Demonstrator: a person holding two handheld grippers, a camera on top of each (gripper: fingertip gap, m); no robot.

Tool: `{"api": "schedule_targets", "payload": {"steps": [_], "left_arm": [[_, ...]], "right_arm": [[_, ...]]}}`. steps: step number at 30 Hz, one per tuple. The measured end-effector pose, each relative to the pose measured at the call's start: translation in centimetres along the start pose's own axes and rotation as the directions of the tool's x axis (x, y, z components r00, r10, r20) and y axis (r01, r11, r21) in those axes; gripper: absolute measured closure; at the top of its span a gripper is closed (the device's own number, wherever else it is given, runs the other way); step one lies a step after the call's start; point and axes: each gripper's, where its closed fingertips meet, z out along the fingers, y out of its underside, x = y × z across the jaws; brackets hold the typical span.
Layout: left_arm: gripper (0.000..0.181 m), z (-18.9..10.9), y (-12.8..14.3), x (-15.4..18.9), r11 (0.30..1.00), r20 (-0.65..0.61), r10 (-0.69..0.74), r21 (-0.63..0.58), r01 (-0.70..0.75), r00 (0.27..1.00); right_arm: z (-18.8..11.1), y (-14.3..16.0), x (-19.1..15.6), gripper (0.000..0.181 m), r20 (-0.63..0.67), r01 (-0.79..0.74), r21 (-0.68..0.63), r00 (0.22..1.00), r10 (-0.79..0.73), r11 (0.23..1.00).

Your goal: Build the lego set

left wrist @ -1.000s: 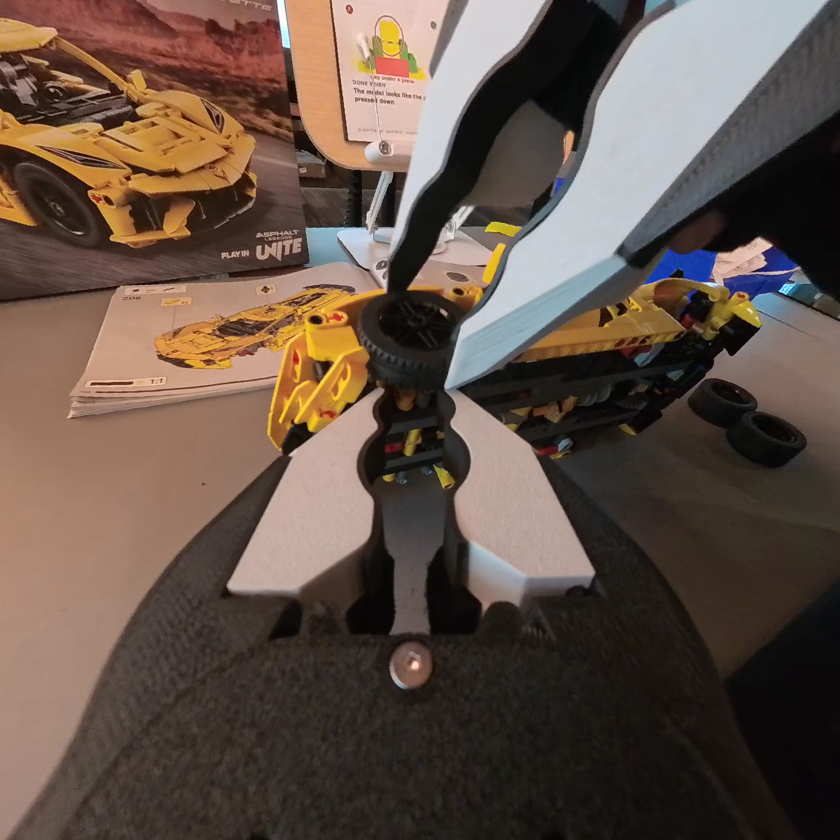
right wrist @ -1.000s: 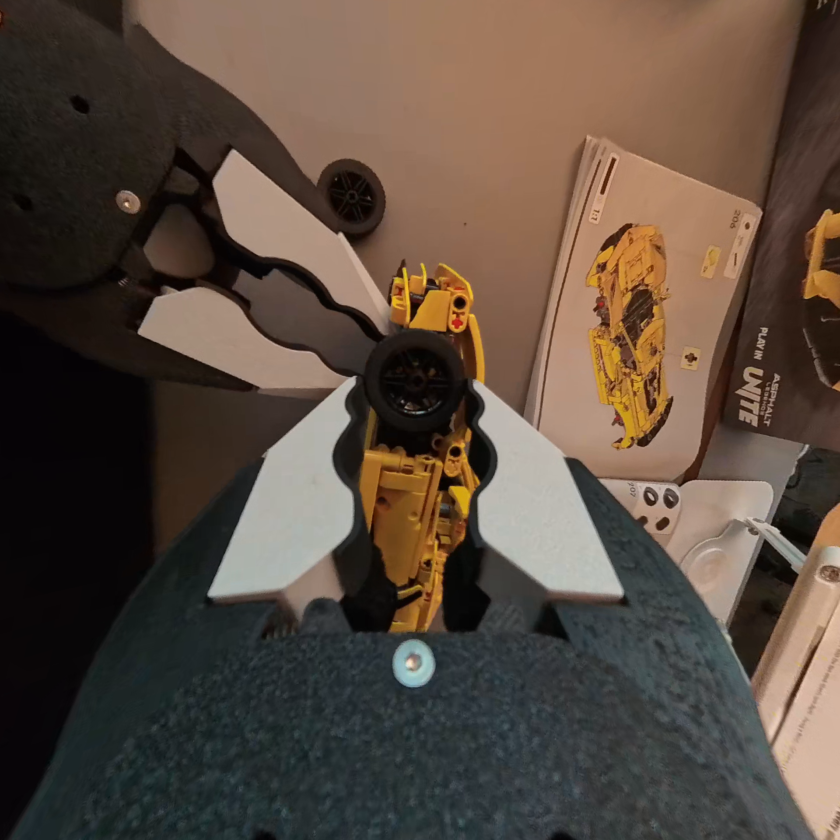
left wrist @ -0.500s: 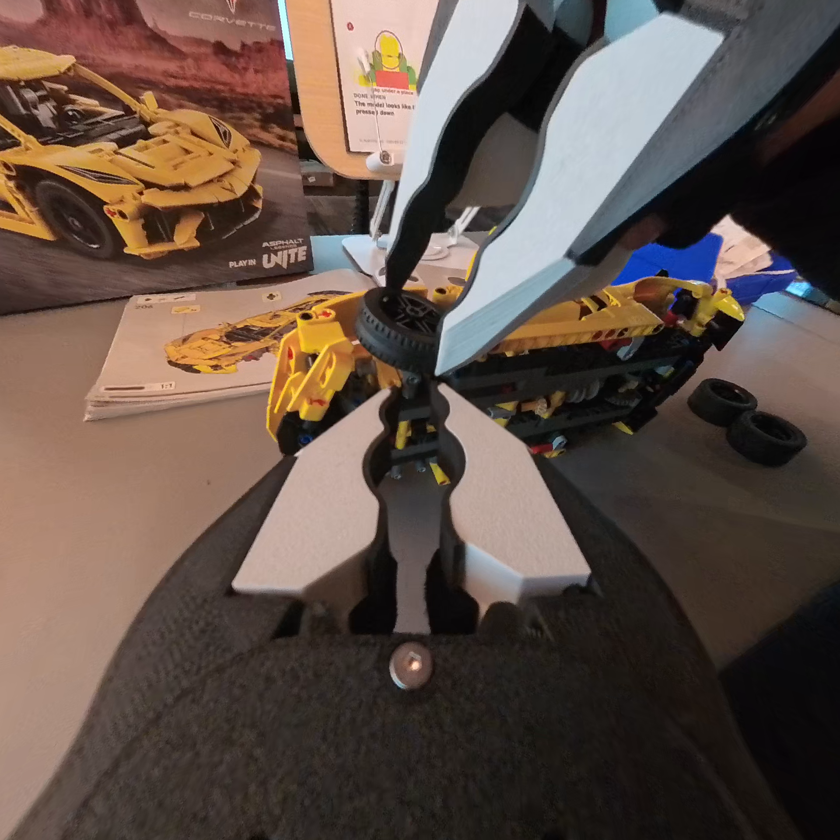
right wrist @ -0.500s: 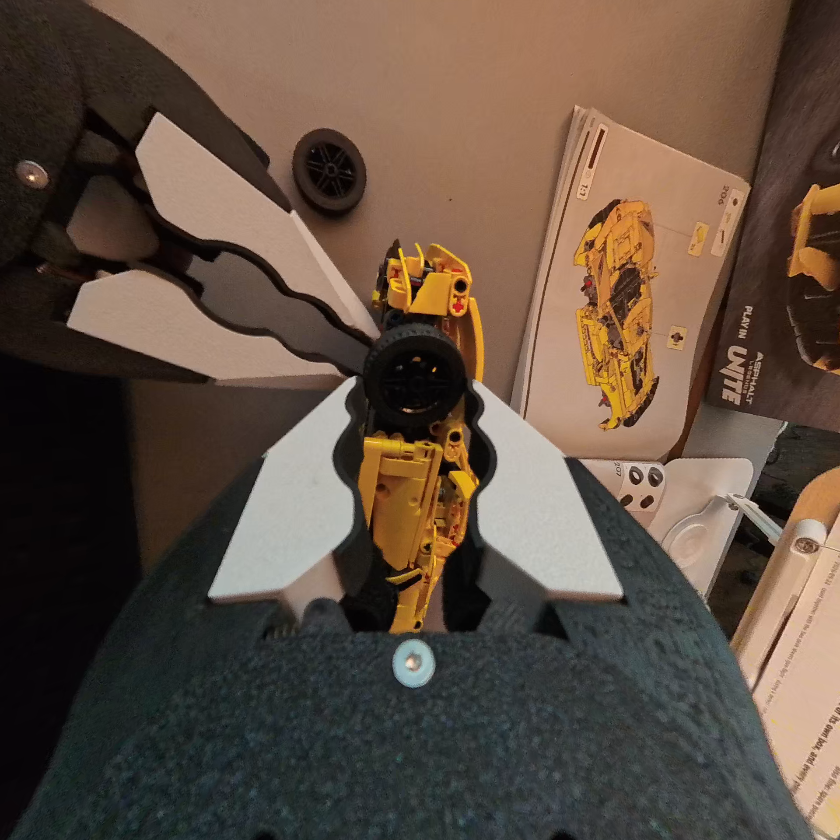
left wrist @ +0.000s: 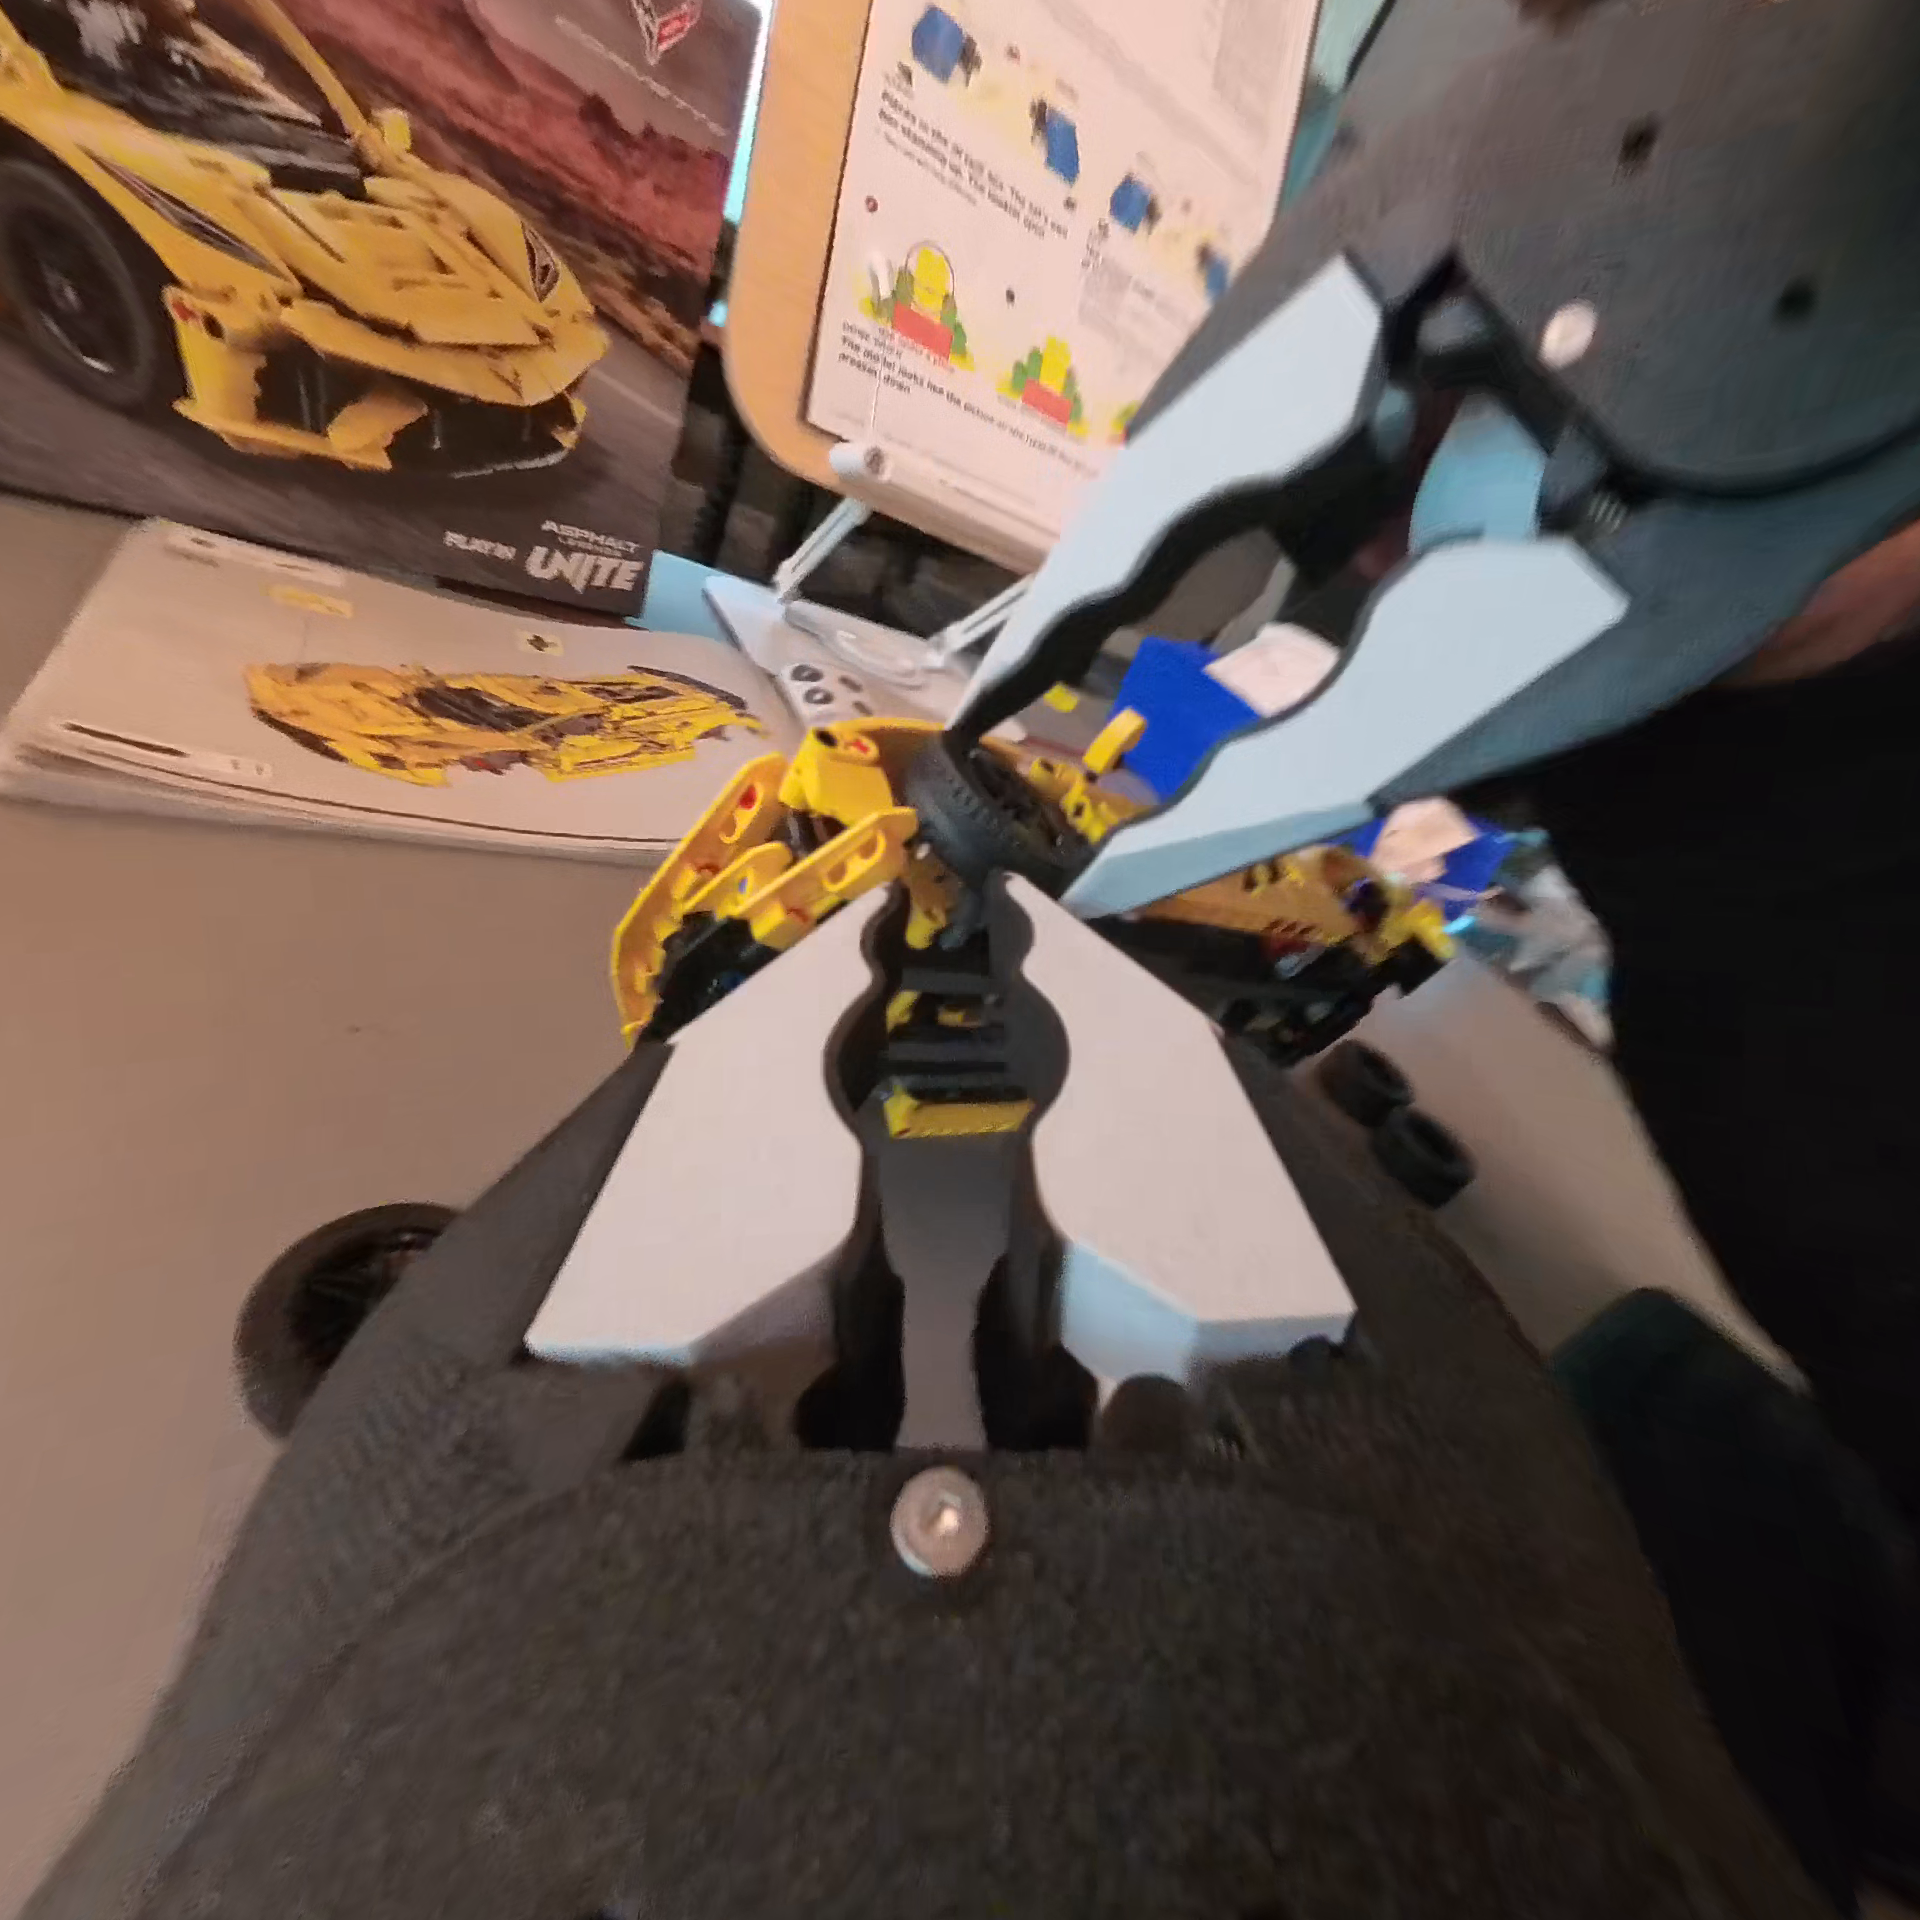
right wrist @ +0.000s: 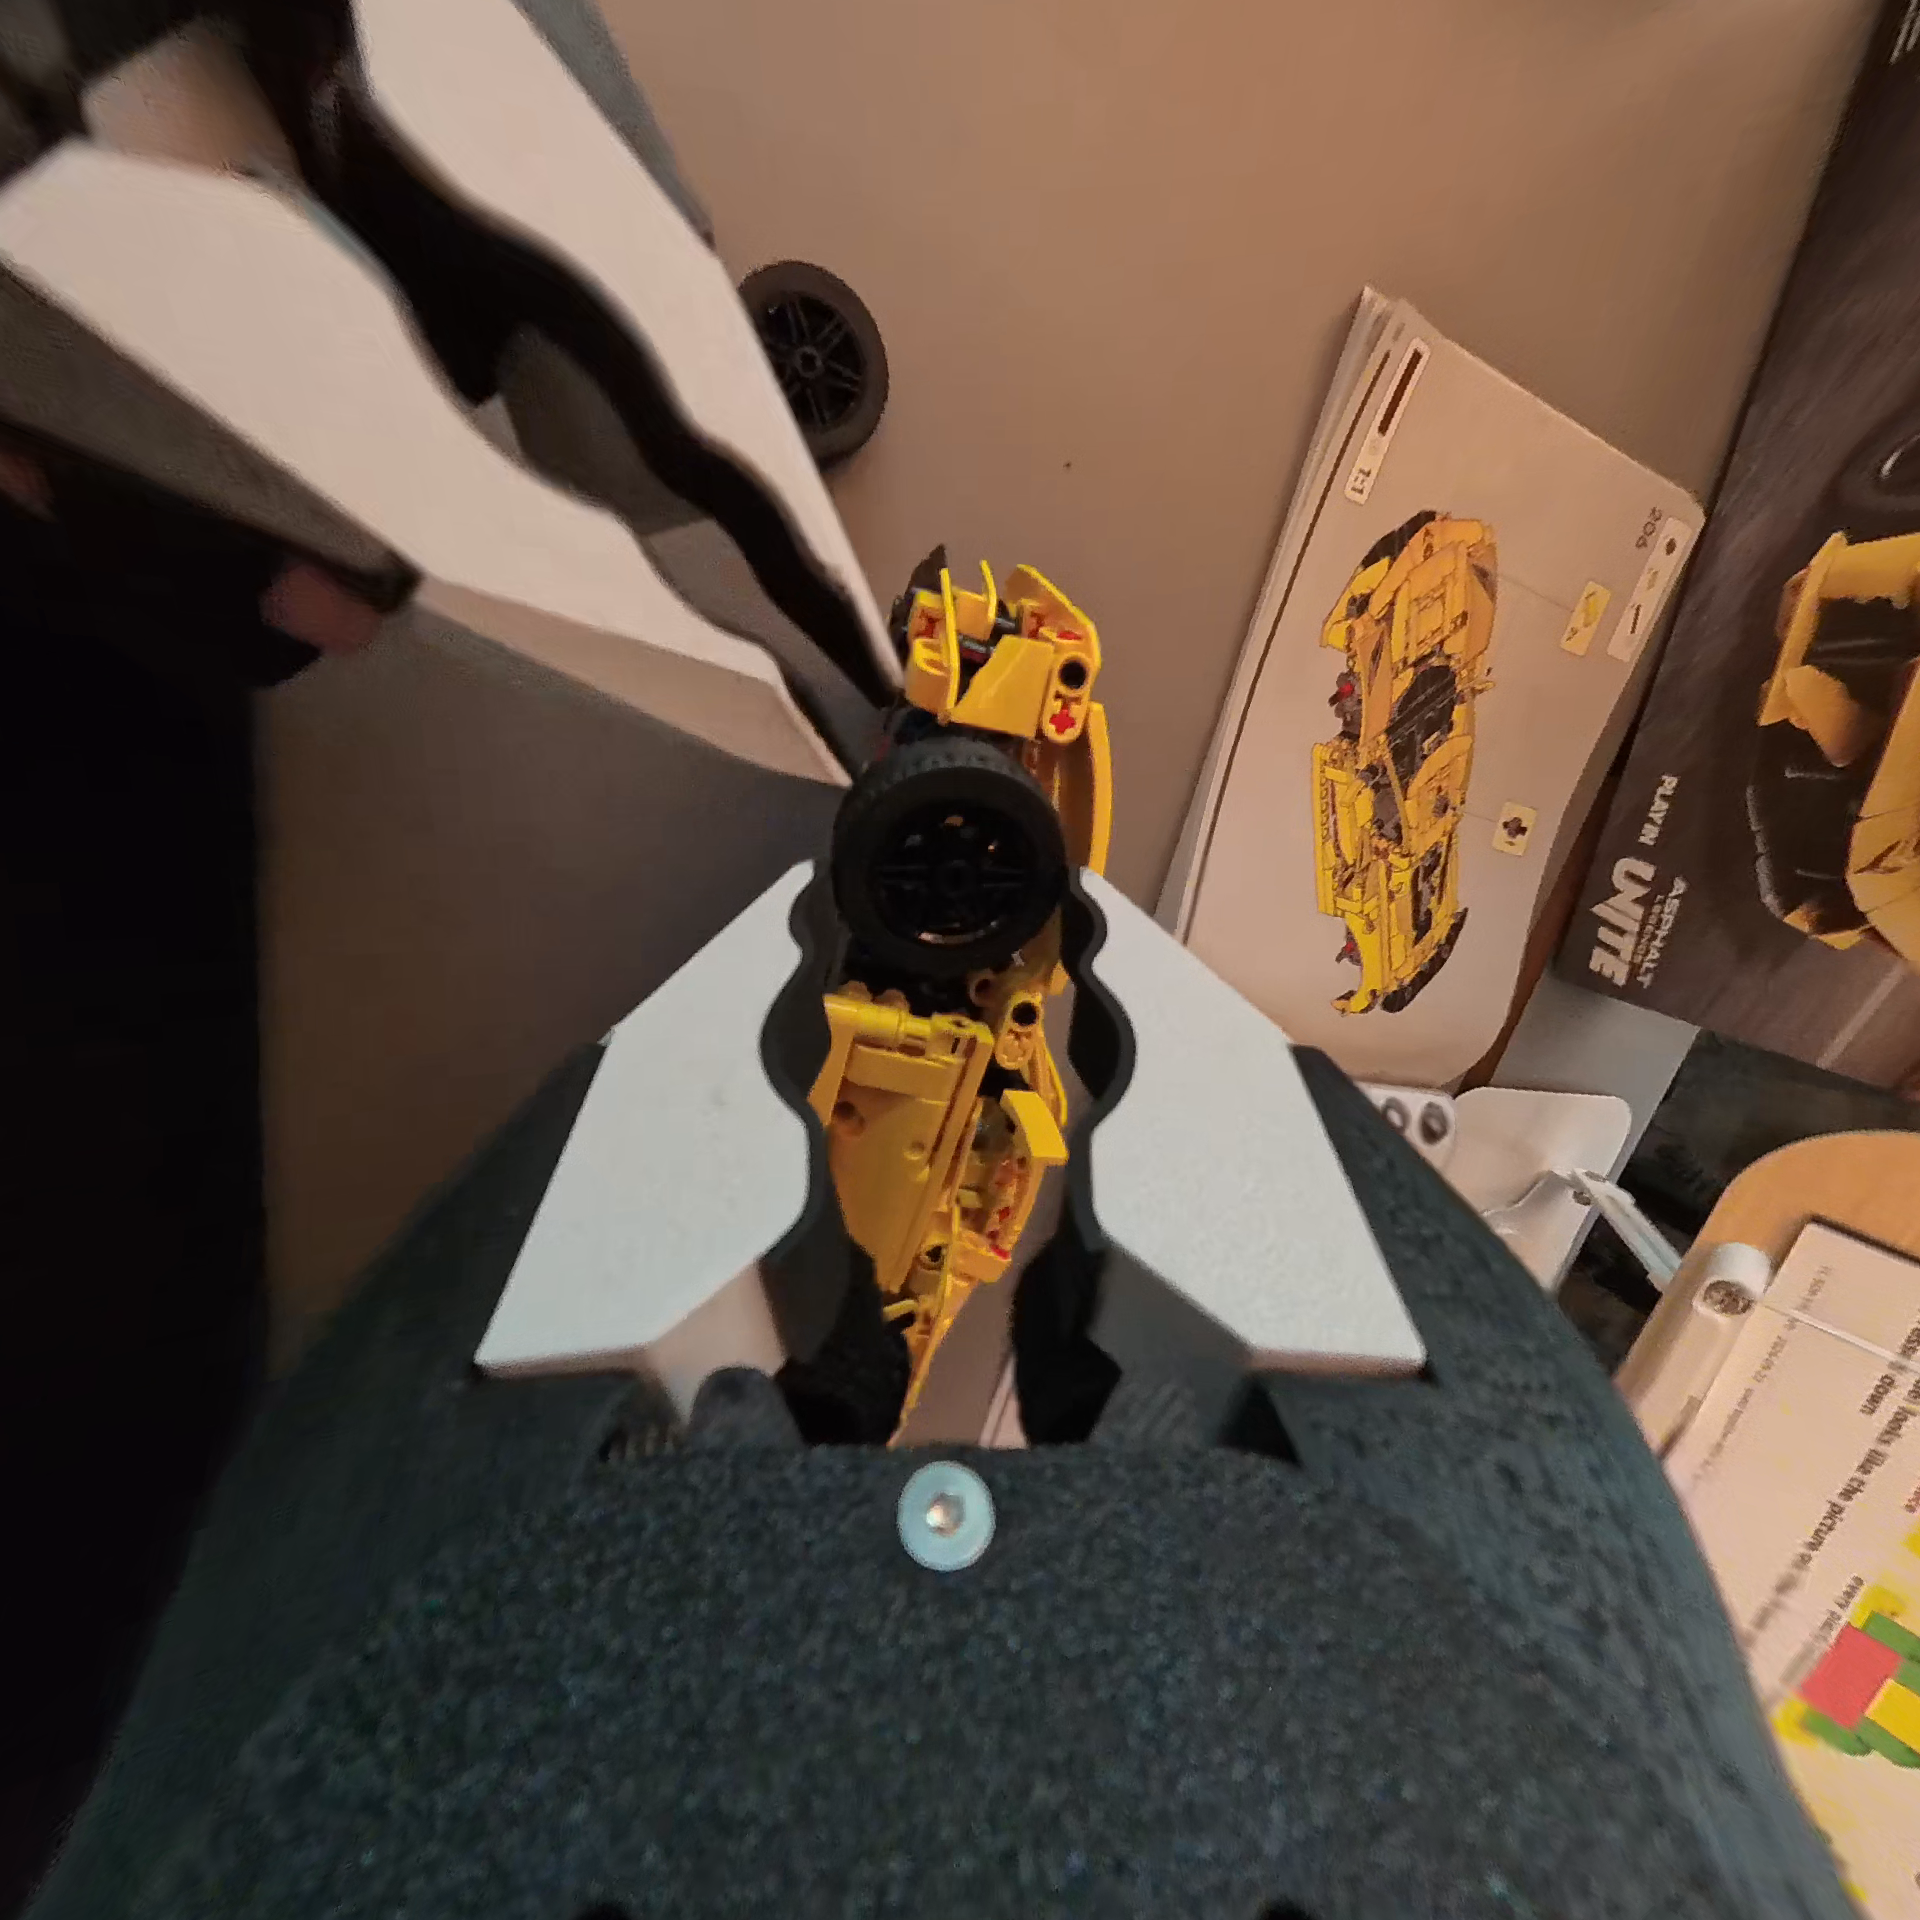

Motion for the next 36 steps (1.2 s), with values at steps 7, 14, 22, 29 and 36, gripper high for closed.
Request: {"api": "schedule_targets", "payload": {"steps": [7,14,22,29,36], "left_arm": [[0.155,-0.8,-0.5,-0.1,0.977,-0.131,-0.206,0.026,0.211,0.970],[0.155,0.0,-0.5,1.9,0.970,-0.234,-0.241,-0.014,0.244,0.942],[0.164,0.9,-0.6,2.0,0.964,-0.204,-0.264,-0.057,0.258,0.943],[0.165,1.3,-1.0,1.7,0.940,-0.197,-0.341,-0.073,0.333,0.919],[0.166,1.4,-1.1,1.1,0.898,-0.213,-0.438,-0.074,0.433,0.873]], "right_arm": [[-1.8,1.2,0.1,0.138,-0.085,-0.014,0.143,0.996,0.027,0.990],[-1.9,1.1,-0.2,0.139,-0.124,0.003,0.201,0.992,0.023,0.980],[-0.6,0.4,-0.4,0.139,-0.217,0.112,0.156,0.973,-0.077,0.981],[-0.8,0.4,-0.1,0.138,-0.234,0.036,0.246,0.972,0.023,0.969],[-2.0,0.4,-0.4,0.128,-0.161,-0.102,0.449,0.968,0.192,0.887]]}}
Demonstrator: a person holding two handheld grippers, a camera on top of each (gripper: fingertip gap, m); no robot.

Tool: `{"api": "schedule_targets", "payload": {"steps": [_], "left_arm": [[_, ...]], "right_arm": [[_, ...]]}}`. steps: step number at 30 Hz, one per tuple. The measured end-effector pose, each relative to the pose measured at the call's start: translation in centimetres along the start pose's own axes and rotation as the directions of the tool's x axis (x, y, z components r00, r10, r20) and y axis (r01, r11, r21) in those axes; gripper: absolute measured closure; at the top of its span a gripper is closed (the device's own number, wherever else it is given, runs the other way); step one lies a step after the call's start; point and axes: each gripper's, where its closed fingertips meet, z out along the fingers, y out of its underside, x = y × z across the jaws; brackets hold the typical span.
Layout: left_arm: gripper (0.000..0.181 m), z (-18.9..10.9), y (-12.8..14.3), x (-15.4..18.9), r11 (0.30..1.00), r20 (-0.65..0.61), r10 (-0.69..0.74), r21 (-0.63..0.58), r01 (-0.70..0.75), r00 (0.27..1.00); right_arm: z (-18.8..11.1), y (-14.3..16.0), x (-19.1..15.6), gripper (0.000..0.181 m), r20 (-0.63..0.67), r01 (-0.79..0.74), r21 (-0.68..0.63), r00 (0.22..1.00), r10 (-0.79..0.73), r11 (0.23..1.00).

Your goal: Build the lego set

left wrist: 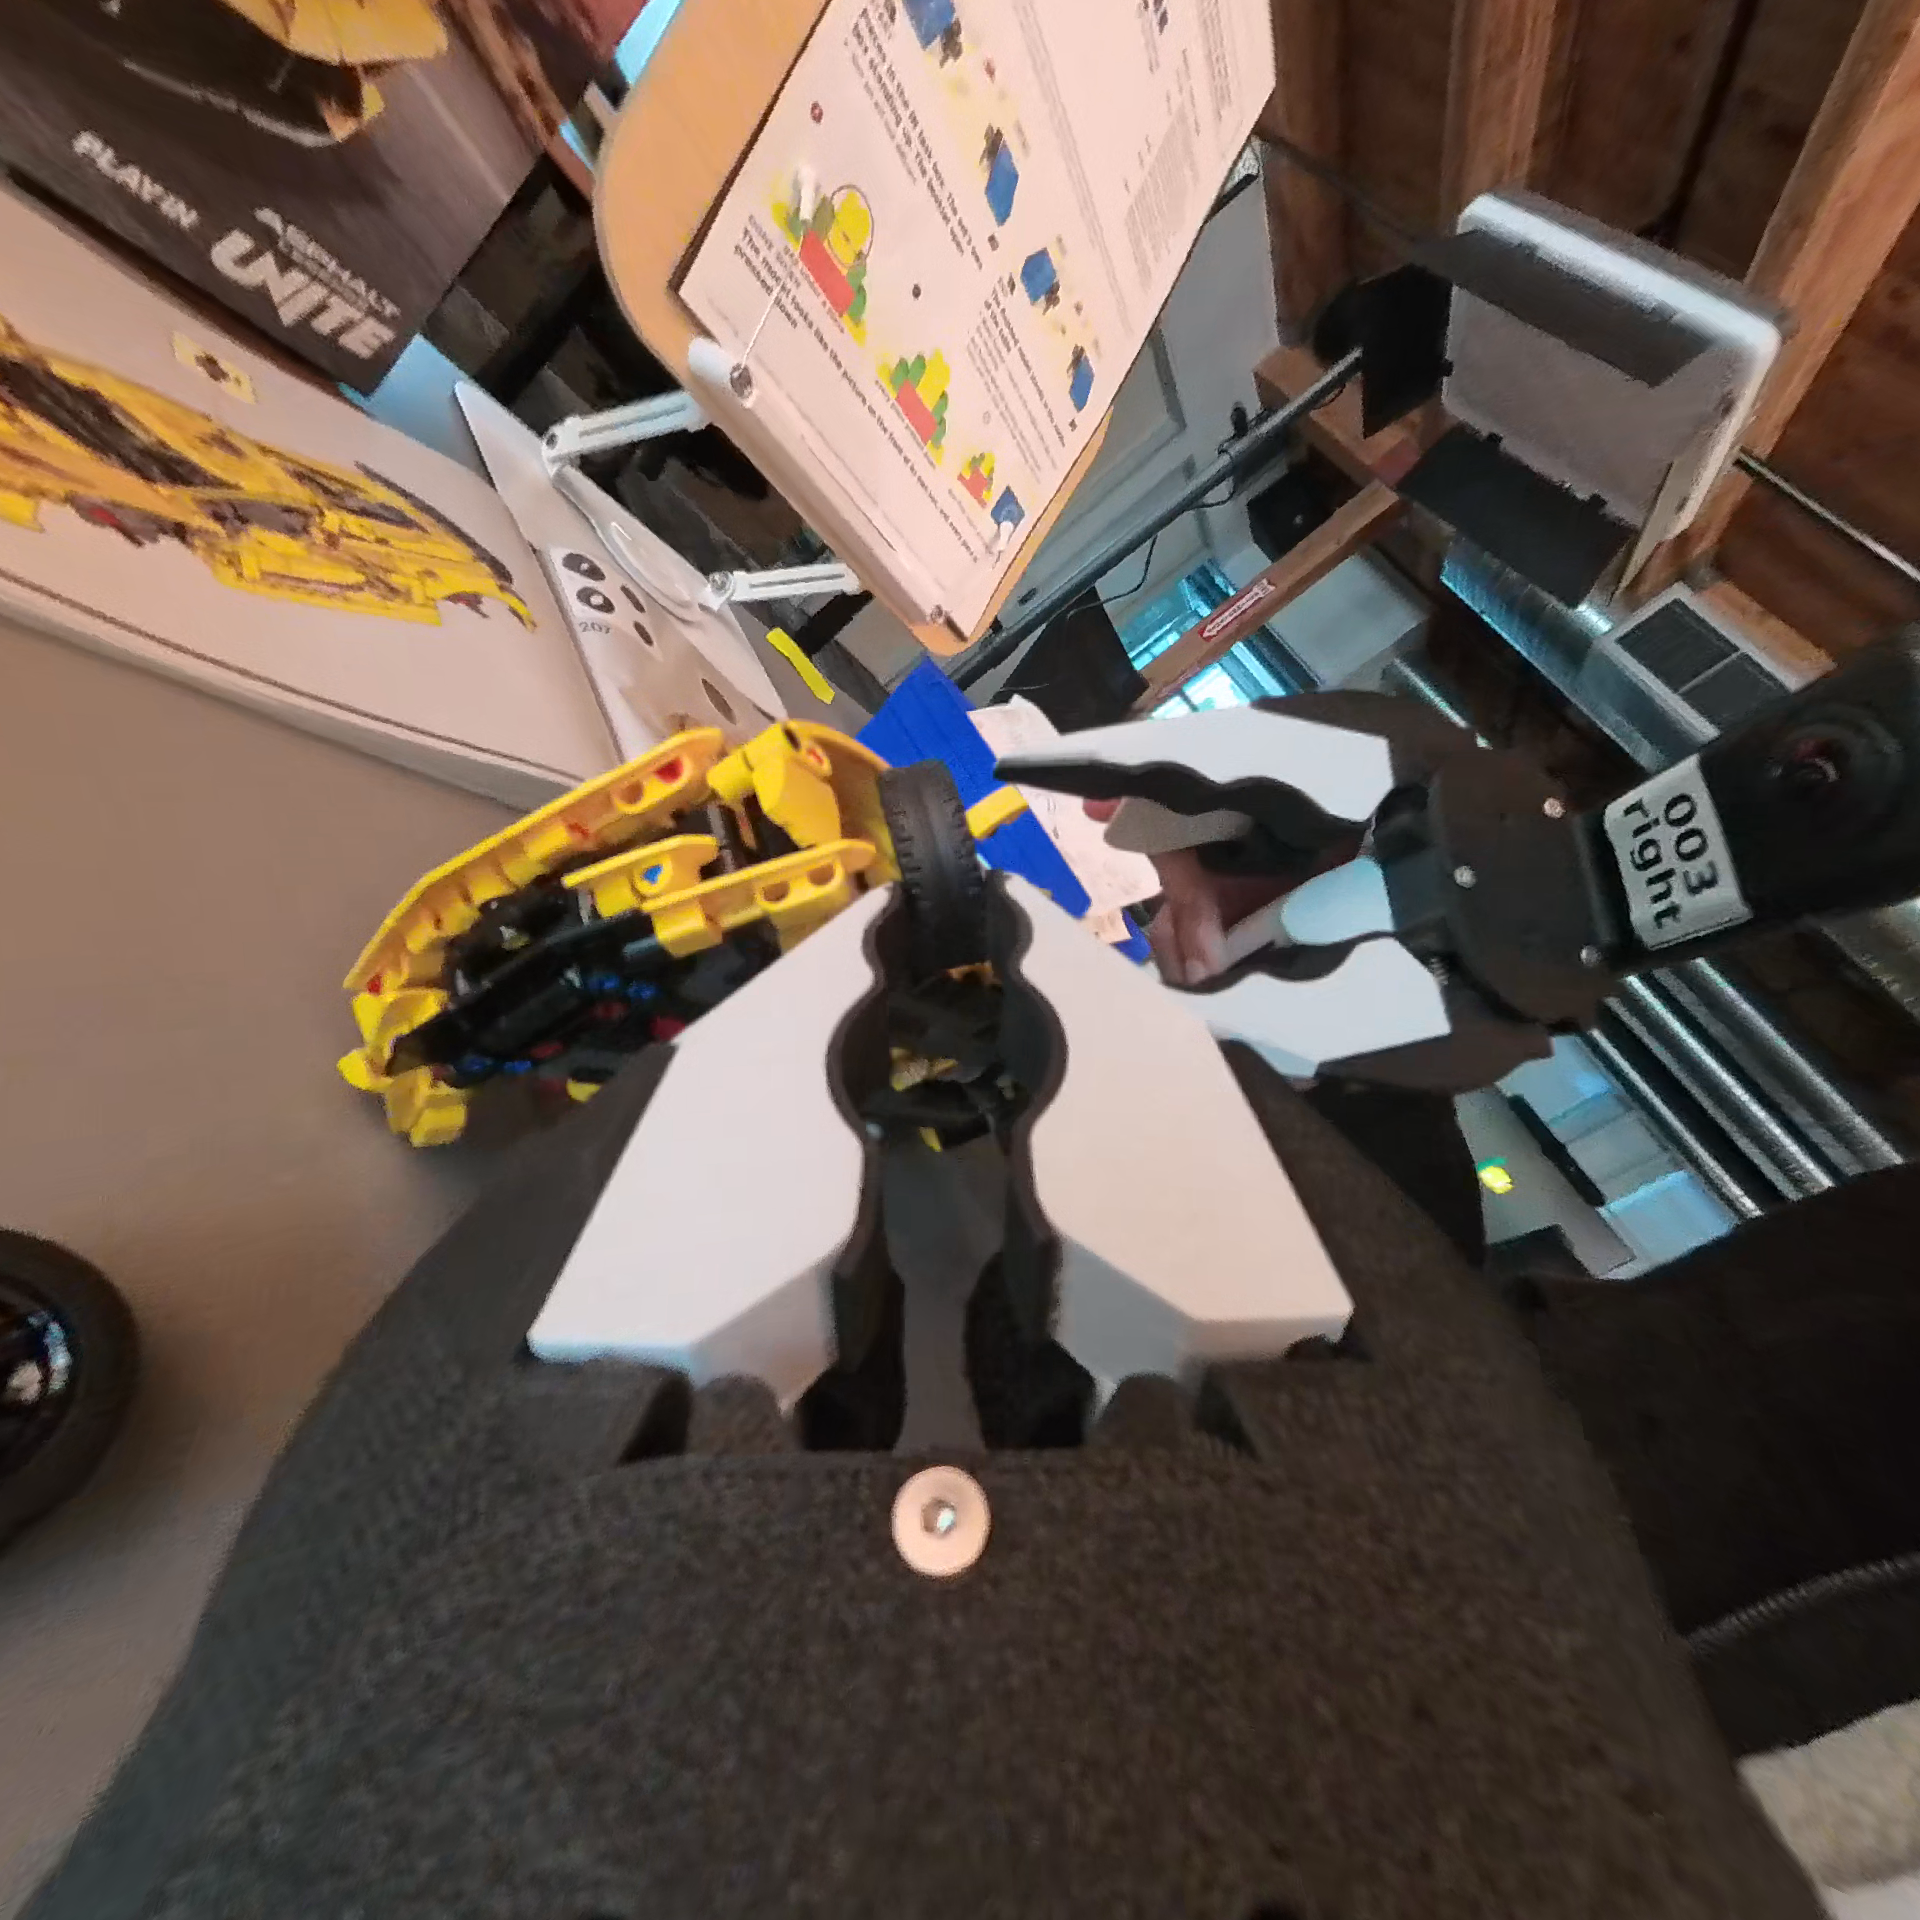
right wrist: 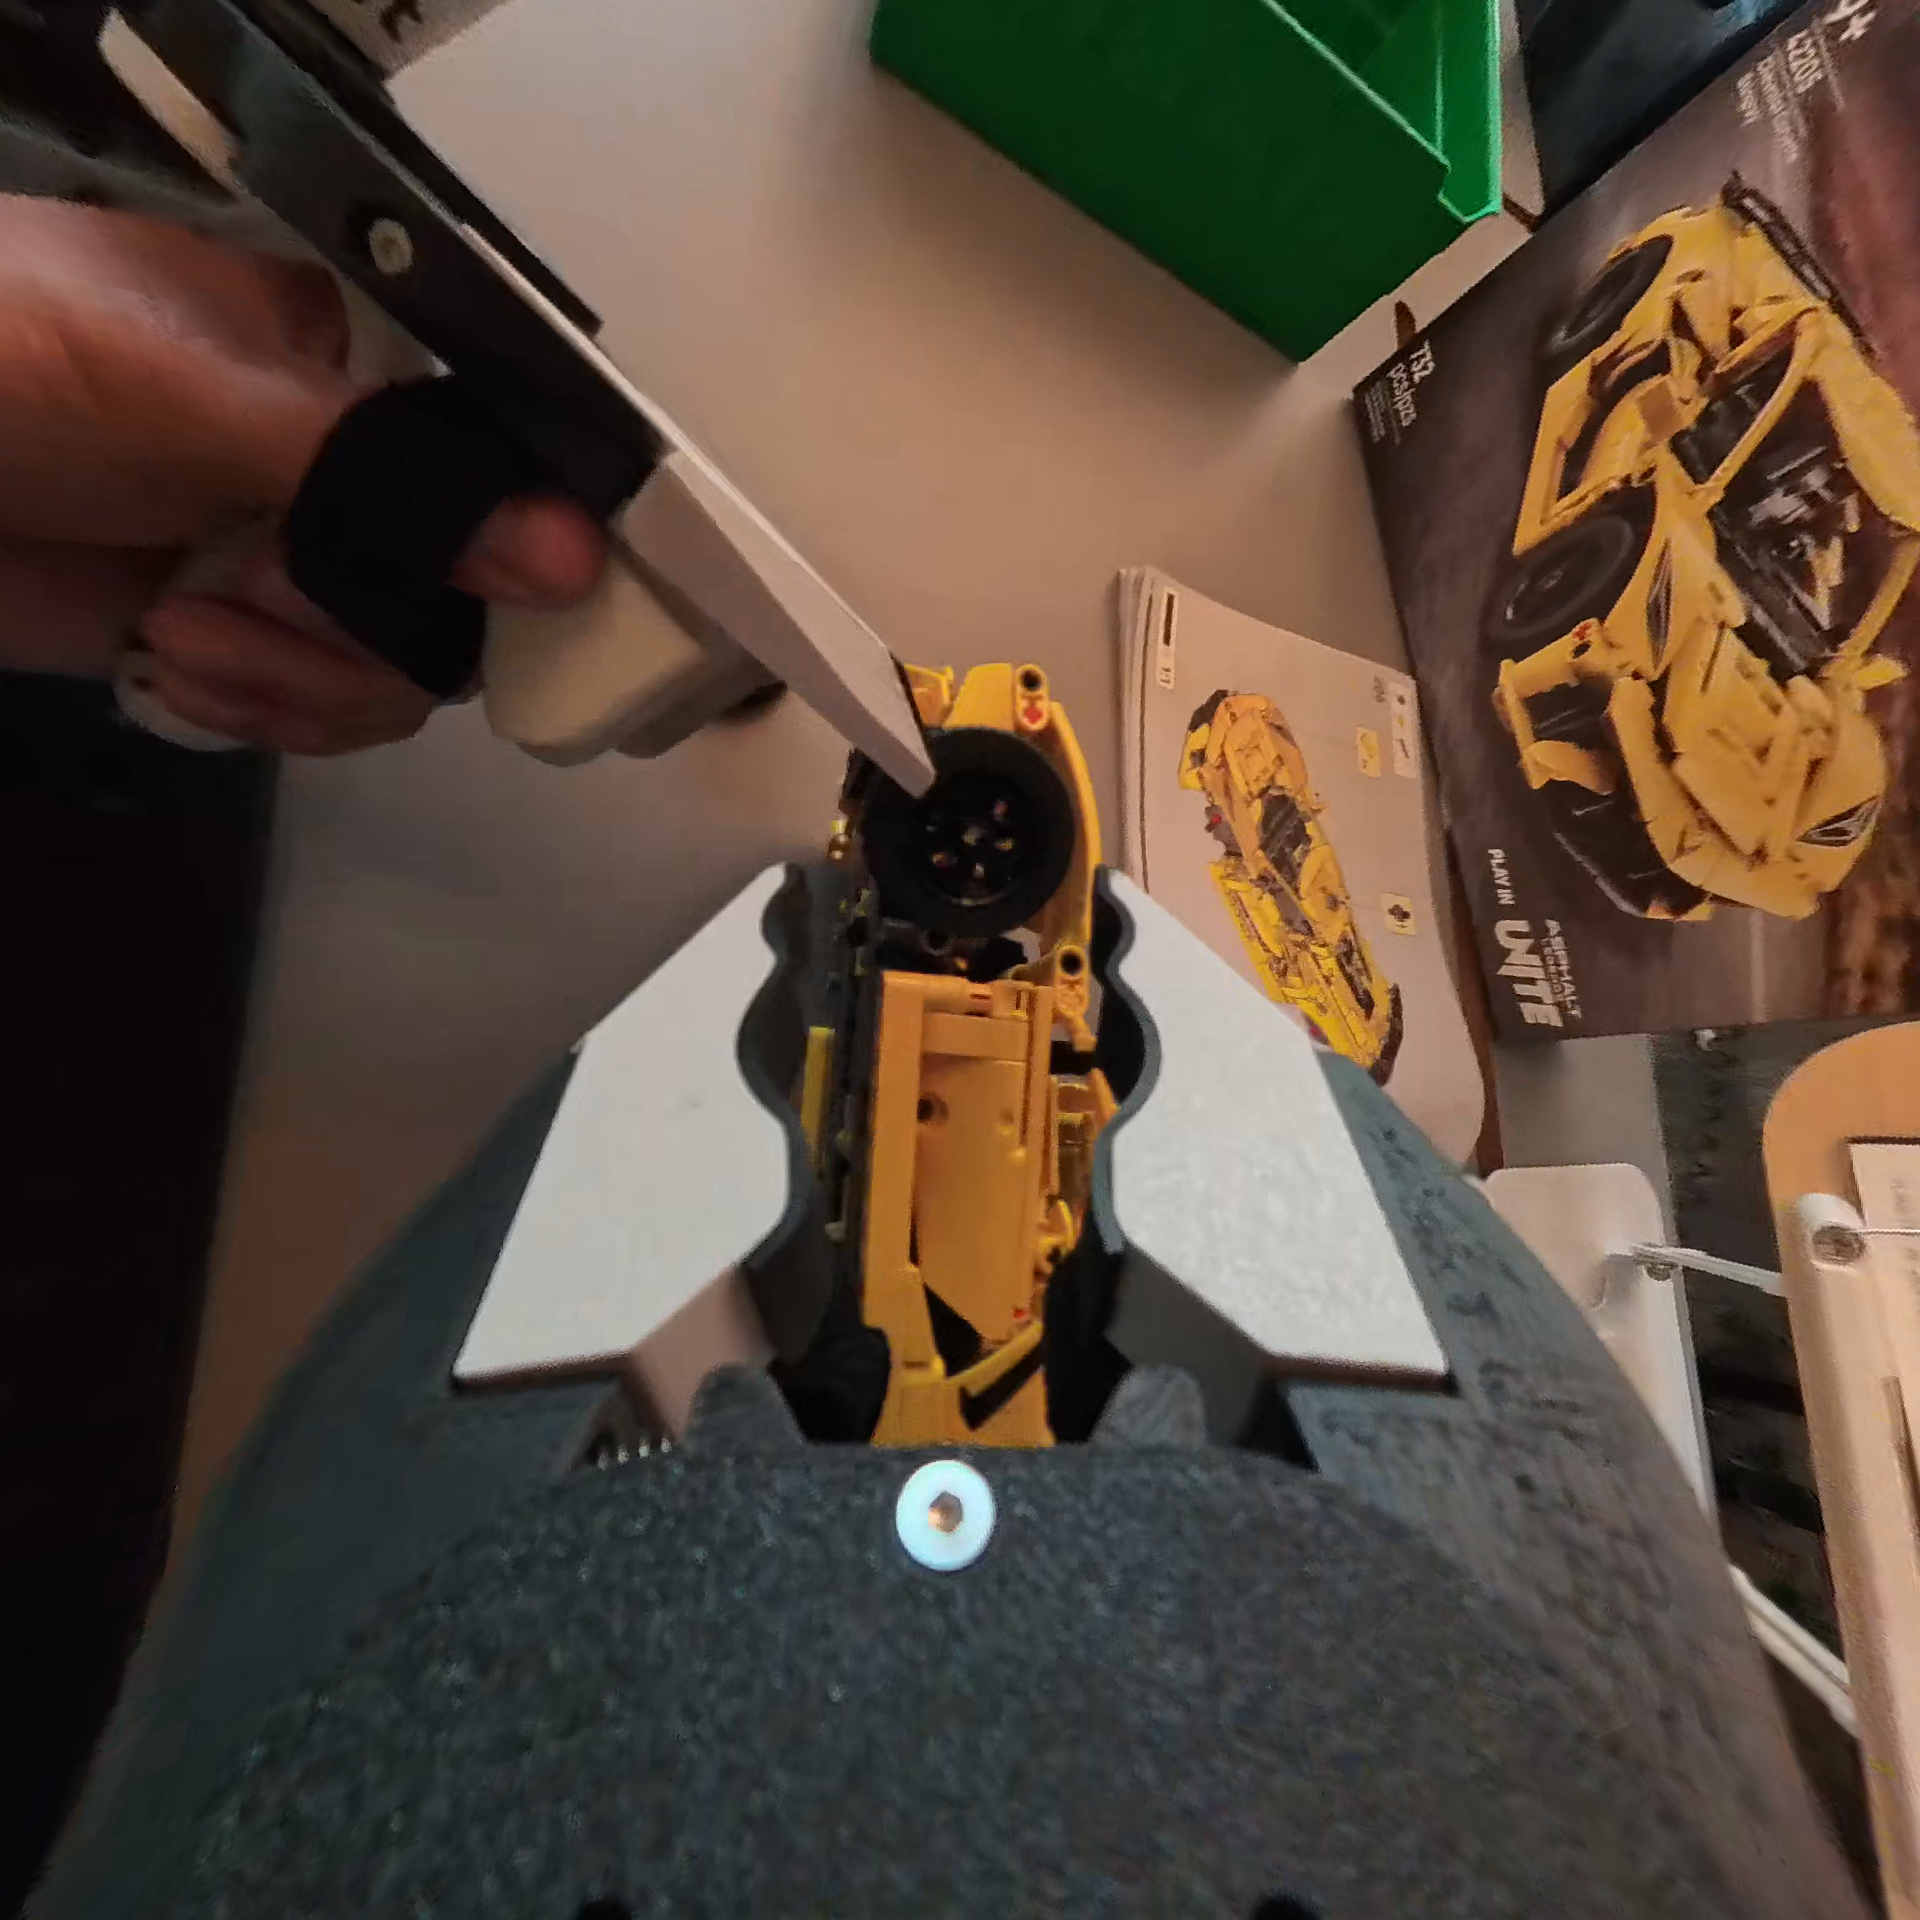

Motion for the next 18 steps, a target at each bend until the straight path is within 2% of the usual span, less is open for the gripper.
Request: {"api": "schedule_targets", "payload": {"steps": [5,10,18], "left_arm": [[0.166,0.3,0.1,-0.2,0.995,-0.017,-0.103,0.004,0.103,0.995],[0.167,0.2,0.2,-0.3,0.989,-0.019,-0.148,-0.028,0.148,0.989],[0.166,0.3,0.6,-0.2,0.989,0.024,-0.125,-0.082,0.127,0.992]], "right_arm": [[1.1,0.5,-0.8,0.130,-0.098,0.109,0.012,0.989,-0.108,0.994],[1.2,0.3,0.0,0.133,-0.258,0.223,0.025,0.943,-0.209,0.974],[1.3,0.8,-0.2,0.135,-0.272,0.245,0.027,0.935,-0.228,0.969]]}}
